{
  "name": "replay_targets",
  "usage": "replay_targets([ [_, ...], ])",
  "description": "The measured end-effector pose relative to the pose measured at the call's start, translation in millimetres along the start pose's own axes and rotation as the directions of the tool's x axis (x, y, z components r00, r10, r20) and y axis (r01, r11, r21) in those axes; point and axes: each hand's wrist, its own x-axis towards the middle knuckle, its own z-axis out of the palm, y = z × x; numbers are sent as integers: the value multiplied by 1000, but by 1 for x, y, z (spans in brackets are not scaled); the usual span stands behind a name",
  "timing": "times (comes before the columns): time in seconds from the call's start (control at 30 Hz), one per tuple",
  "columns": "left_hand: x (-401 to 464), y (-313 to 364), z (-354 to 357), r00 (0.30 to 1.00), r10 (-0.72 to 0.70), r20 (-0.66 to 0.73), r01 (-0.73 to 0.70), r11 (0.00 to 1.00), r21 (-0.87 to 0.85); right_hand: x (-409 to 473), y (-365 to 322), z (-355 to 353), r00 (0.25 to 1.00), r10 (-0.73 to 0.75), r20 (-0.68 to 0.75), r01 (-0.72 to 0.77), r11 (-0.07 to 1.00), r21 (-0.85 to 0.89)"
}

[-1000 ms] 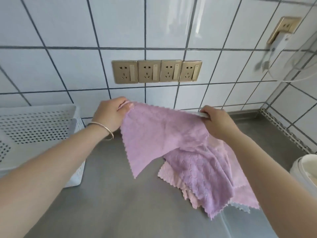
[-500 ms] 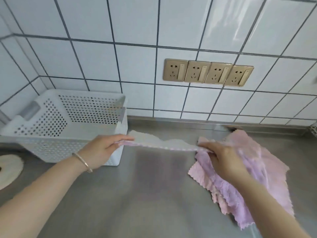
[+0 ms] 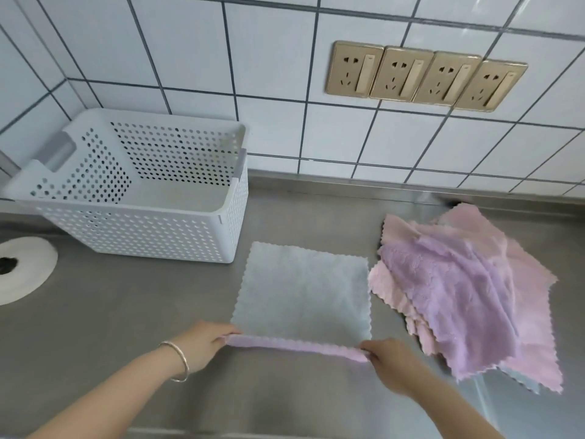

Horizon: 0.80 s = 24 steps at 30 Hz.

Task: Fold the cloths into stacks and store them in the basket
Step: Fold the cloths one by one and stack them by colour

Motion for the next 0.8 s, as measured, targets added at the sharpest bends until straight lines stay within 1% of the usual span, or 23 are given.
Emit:
replay_targets([
  [0.07,-4,-4,5,989,26,144,-36,997,64,-4,-3,3,991,-3,131,13,997,-78],
  [0.1,-6,-5,8,977,34,209,-54,995,90,-5,-3,5,981,-1,194,16,997,-79],
  [0.17,-9,-5,11,954,26,297,-55,995,88,-7,-2,3,960,-3,279,13,999,-37],
  [0.23,-9,-4,8,946,16,323,-29,999,36,-5,0,-1,946,-2,324,-12,999,41],
  [0.27,-8,-4,3,954,8,299,-1,1000,-24,-3,2,-6,944,3,330,-37,995,96],
  [0.33,0,-5,-6,980,-23,198,67,974,-215,6,7,-15,965,43,259,-109,962,249],
  [0.4,12,-5,-11,993,-83,80,108,910,-400,18,12,-21,985,106,132,-156,877,455],
  [0.43,19,-5,-12,992,-121,30,120,871,-476,26,15,-24,987,140,82,-162,840,517],
  [0.5,37,-6,-8,972,-230,-38,161,779,-606,40,17,-28,982,183,44,-176,815,552],
  [0.53,47,-8,-6,957,-283,-66,182,761,-622,47,18,-29,980,198,36,-184,812,554],
  [0.6,64,-12,-3,928,-348,-131,213,788,-577,60,18,-28,974,227,21,-197,794,575],
  [0.8,88,-12,-4,877,-438,-197,310,829,-465,85,17,-19,949,312,-39,-255,836,486],
])
